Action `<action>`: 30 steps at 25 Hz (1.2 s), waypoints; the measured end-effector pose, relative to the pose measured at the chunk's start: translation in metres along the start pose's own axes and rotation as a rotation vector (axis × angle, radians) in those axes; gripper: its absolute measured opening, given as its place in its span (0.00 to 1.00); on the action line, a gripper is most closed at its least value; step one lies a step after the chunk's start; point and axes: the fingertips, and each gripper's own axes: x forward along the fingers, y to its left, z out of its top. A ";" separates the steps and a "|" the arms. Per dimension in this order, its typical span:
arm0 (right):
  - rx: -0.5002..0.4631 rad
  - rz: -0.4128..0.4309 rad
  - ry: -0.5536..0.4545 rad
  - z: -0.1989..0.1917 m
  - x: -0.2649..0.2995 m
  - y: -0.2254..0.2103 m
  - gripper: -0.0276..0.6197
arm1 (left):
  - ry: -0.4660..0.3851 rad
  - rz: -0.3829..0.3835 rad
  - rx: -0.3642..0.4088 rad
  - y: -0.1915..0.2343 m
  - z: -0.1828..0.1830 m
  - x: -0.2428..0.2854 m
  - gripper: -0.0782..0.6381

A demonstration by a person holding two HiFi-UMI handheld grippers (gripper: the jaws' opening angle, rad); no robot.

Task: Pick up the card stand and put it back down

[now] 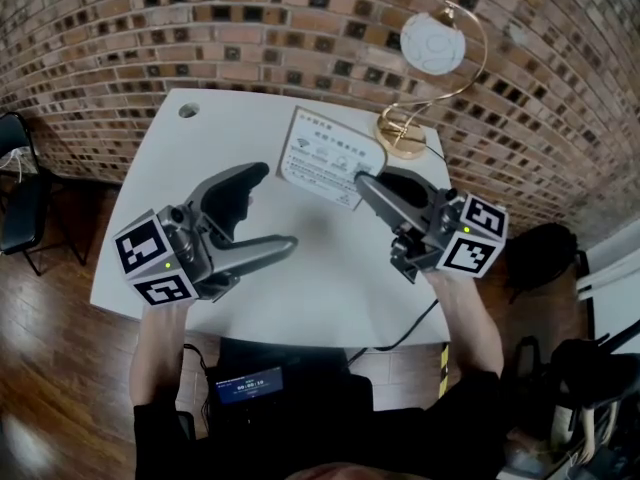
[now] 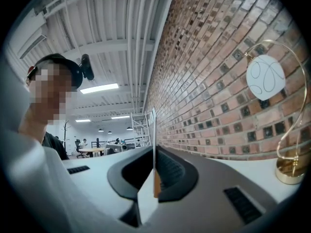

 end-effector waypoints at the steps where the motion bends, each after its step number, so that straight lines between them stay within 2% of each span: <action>1: 0.002 0.001 -0.002 0.002 -0.001 -0.003 0.09 | 0.006 -0.004 -0.002 0.003 0.000 0.003 0.72; 17: -0.028 0.004 -0.020 0.014 -0.011 -0.040 0.09 | 0.051 -0.090 0.008 0.029 0.000 0.028 0.72; 30: -0.013 0.007 -0.027 0.012 -0.008 -0.079 0.09 | 0.069 -0.096 -0.023 0.067 0.002 0.040 0.72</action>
